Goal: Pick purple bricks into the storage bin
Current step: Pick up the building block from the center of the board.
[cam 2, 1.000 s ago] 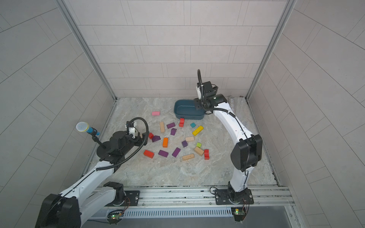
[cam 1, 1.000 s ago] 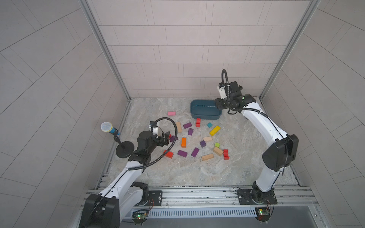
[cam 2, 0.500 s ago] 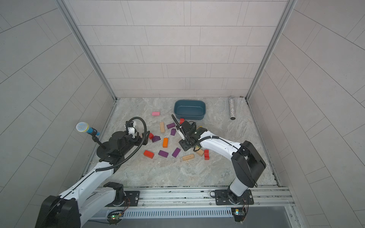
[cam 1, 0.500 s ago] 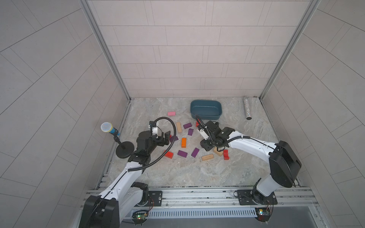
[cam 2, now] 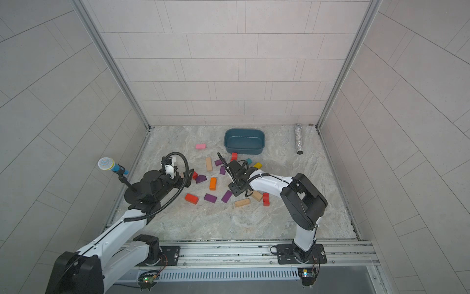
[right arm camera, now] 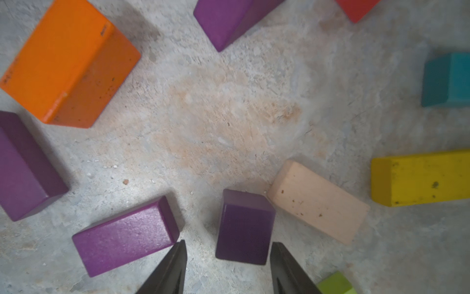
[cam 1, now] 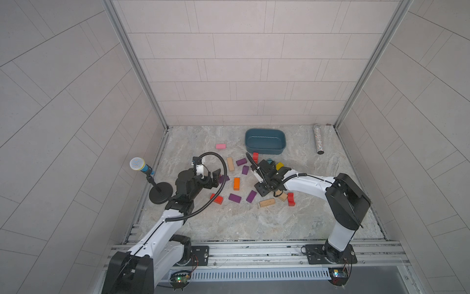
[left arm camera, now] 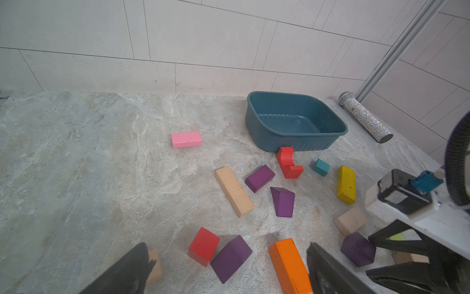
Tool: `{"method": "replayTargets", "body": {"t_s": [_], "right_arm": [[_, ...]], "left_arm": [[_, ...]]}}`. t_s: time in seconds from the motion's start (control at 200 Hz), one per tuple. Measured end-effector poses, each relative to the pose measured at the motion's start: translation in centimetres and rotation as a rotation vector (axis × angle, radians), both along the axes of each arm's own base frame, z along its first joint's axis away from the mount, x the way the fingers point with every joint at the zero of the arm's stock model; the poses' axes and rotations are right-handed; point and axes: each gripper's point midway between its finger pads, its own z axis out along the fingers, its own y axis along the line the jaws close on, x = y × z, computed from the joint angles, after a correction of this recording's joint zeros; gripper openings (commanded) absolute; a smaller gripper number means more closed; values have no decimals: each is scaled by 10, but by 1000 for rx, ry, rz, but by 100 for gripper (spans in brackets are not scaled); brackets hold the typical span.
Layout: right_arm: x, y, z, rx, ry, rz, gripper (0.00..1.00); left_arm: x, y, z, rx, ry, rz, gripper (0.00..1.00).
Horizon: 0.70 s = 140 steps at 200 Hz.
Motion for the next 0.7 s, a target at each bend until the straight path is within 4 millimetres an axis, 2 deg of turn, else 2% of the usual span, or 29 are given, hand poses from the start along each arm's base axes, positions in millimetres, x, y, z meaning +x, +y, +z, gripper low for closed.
{"method": "replayTargets", "body": {"t_s": [0.21, 0.35, 0.495, 0.56, 0.7], "right_arm": [[12, 4, 7, -2, -39, -10, 56], [18, 7, -2, -16, -37, -12, 51], [19, 6, -12, -33, -31, -12, 46], [19, 6, -12, -34, -32, -13, 40], [22, 8, -10, -20, -46, -17, 13]], "left_arm": [[-12, -18, -2, -65, -32, -109, 100], [-29, -22, -19, -95, -10, -145, 100], [-34, -25, -12, -108, -39, -170, 100], [-35, -26, -11, -110, -45, -174, 100], [-35, -26, -10, -110, -47, -175, 100]]}}
